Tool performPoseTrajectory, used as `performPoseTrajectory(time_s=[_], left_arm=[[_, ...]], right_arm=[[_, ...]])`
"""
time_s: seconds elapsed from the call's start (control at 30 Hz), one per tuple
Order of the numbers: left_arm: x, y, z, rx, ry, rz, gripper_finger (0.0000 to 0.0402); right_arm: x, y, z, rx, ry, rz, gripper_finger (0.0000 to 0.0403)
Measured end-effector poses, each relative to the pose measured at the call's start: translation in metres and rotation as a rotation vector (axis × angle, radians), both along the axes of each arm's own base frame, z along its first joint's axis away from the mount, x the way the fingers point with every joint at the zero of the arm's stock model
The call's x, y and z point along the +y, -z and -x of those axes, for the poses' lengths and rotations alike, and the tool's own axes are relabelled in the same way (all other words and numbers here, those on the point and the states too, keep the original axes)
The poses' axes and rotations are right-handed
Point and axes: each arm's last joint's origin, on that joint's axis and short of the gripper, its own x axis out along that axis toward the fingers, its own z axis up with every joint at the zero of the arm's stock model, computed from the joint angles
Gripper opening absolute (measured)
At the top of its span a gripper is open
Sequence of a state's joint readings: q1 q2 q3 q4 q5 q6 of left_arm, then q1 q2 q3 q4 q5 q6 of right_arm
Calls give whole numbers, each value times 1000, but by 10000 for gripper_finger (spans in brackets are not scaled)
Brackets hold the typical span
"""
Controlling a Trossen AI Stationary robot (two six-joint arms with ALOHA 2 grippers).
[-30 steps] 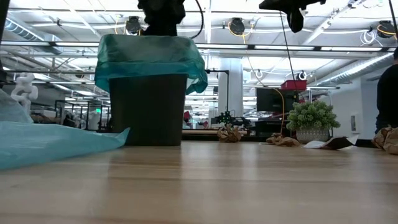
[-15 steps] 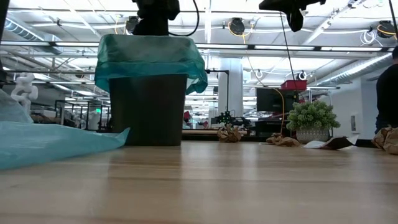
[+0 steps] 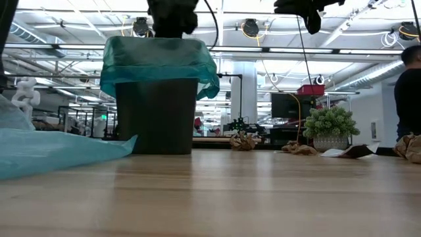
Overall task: Place trash/remove bag and relplace
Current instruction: Put the pink trash bag into the trash bin, then put the brown napkin into the trash bin
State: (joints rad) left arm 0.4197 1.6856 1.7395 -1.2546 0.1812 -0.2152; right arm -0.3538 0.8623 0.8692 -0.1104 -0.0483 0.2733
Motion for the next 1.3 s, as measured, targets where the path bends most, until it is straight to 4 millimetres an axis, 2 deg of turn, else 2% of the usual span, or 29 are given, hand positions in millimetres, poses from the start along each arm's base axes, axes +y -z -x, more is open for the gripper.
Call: performPoseTrajectory(time_s=[0.2, 0.4, 0.53, 0.63, 1.13, 1.3], left_arm=[[11, 36, -10, 117, -7, 4, 2], [13, 60, -16, 104, -4, 28, 1], [13, 63, -17, 103, -7, 29, 1], [14, 59, -13, 96, -15, 26, 1], [9, -27, 12, 68, -59, -15, 21], [1, -71, 29, 21, -75, -60, 3]], right_arm=[[0, 0, 0, 0, 1, -2, 55], [0, 0, 0, -1, 1, -1, 52], [0, 0, 0, -1, 1, -1, 52], [0, 0, 0, 0, 0, 4, 52], [0, 0, 0, -3, -7, -3, 52], [1, 7, 0, 40, -87, -110, 52]])
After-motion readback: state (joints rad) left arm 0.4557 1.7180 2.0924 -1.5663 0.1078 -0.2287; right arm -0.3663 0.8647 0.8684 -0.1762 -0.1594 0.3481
